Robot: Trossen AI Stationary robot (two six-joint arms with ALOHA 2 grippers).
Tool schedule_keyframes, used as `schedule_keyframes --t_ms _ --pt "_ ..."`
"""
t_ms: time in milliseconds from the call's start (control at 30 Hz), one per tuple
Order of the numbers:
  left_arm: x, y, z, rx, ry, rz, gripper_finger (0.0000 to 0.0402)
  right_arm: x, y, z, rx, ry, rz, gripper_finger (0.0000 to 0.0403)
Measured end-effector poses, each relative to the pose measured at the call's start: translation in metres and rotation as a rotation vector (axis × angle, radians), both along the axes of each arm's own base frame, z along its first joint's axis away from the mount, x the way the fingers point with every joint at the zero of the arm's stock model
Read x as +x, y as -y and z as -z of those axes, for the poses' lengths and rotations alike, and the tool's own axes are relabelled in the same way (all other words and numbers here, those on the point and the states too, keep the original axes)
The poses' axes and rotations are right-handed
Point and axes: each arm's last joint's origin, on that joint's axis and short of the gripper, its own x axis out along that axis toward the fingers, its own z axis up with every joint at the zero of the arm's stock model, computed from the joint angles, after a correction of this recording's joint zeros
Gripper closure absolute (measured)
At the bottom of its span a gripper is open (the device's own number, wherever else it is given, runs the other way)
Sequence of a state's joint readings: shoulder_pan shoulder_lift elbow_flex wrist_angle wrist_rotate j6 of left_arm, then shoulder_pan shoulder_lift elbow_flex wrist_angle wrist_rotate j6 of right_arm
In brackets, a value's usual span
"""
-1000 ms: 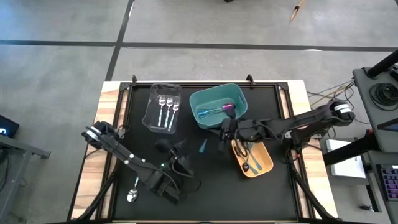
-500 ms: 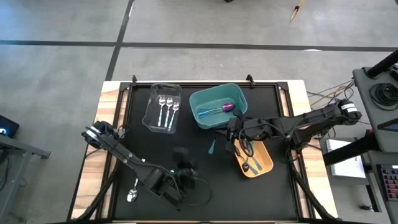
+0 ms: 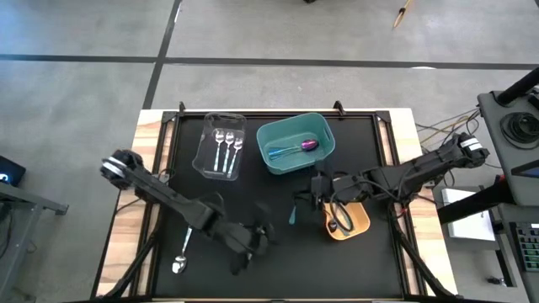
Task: Sort silverware by color (type)
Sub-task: Put the black spoon into the yellow bin
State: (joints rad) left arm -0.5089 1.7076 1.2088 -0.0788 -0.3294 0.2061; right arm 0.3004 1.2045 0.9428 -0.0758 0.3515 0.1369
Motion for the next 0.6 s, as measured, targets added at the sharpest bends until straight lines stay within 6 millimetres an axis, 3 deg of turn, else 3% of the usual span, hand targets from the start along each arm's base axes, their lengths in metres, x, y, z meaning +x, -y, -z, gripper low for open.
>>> schedule_keyframes --t_ms 300,600 --pt "-0.036 -0.033 0.002 -0.206 0.322 -0.052 0.0401 -0.004 -0.011 0.006 -0.017 -0.049 -0.036 0.039" --pt "-0.039 -0.05 0.019 -0.331 0.488 -0.159 0.0397 -0.003 -0.026 0.013 -0.044 -0.068 -0.092 0.039"
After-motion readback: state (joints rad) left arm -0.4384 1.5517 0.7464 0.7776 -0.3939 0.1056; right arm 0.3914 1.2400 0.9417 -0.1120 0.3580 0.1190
